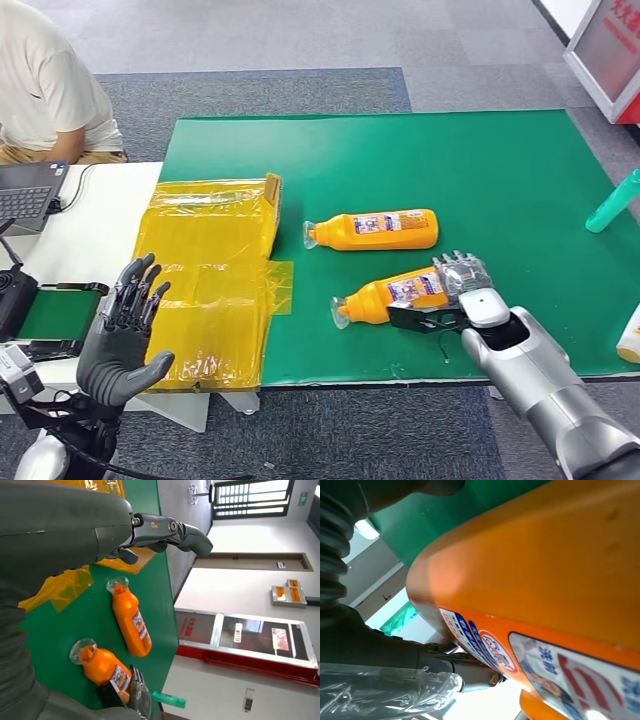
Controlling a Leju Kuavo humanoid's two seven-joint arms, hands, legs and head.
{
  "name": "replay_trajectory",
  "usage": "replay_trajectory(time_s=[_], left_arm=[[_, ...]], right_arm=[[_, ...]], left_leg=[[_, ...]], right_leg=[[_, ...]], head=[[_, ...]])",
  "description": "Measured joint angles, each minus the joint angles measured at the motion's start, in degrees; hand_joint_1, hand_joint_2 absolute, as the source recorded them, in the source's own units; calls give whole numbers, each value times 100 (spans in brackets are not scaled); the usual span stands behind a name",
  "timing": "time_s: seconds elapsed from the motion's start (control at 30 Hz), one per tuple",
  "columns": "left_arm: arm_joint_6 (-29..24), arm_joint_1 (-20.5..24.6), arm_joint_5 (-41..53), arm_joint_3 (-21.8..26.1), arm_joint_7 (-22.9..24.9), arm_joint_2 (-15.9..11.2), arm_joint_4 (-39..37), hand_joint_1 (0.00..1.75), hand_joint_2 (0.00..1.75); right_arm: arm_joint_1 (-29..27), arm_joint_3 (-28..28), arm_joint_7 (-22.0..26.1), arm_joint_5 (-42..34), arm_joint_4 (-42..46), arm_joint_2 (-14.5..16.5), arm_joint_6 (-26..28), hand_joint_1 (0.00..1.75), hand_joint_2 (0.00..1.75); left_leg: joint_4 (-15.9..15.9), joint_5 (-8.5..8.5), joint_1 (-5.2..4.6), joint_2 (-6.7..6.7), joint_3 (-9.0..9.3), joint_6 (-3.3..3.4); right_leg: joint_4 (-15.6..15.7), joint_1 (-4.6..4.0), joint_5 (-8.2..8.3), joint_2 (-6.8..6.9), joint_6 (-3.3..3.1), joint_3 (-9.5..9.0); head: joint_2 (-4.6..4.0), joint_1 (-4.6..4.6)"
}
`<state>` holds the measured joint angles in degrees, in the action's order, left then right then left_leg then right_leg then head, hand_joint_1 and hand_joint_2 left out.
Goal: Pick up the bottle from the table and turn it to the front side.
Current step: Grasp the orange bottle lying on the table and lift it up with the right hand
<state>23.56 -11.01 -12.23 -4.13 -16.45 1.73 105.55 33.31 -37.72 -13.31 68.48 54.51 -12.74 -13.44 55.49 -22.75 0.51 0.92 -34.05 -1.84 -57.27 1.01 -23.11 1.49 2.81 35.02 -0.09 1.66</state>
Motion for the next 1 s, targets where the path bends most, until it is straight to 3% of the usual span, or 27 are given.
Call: replay_trajectory(time_s=[0.03, 0.07, 0.43, 0.63, 0.83, 1.0], left_arm=[[0, 0, 0, -1, -4, -1, 0, 0, 175], [0, 0, 1, -1, -8, -1, 0, 0, 175], [-14, 0, -10, -2, -14, -11, 1, 0, 175], [-3, 0, -46, 0, -14, -17, 0, 0, 175], [16, -3, -57, 0, -109, -56, -13, 0, 175], [53, -26, -3, -1, -317, -121, -67, 0, 175]], right_arm=[[6, 2, 19, 7, -14, 0, 0, 142, 175], [13, 3, 38, 16, -29, 1, 3, 173, 175], [16, 167, -73, 194, -123, 72, 241, 175, 175], [-38, 463, 332, -325, -131, 122, 411, 175, 175], [-251, 1104, 1245, -2514, -10, 227, -164, 175, 175], [-1021, 1420, 1737, -4490, 694, 156, -611, 175, 175]], left_leg=[[0, 0, 0, 0, 0, 0], [0, 0, 0, 0, 0, 0], [0, 2, 0, 0, 0, 0], [0, 1, 0, 0, 2, 0], [0, -1, 1, 1, 17, -3], [0, -2, 2, 0, 13, -3]], right_leg=[[0, 0, 0, 0, 0, 0], [0, 0, 1, 0, 0, 0], [0, 0, 1, 0, 0, 1], [0, 0, 2, -1, -1, 0], [1, -1, 1, -5, -3, -8], [1, -3, 0, -3, -3, -8]], head=[[0, 0], [-1, -1], [1, -1], [-1, -1], [-1, -2], [1, -3]])
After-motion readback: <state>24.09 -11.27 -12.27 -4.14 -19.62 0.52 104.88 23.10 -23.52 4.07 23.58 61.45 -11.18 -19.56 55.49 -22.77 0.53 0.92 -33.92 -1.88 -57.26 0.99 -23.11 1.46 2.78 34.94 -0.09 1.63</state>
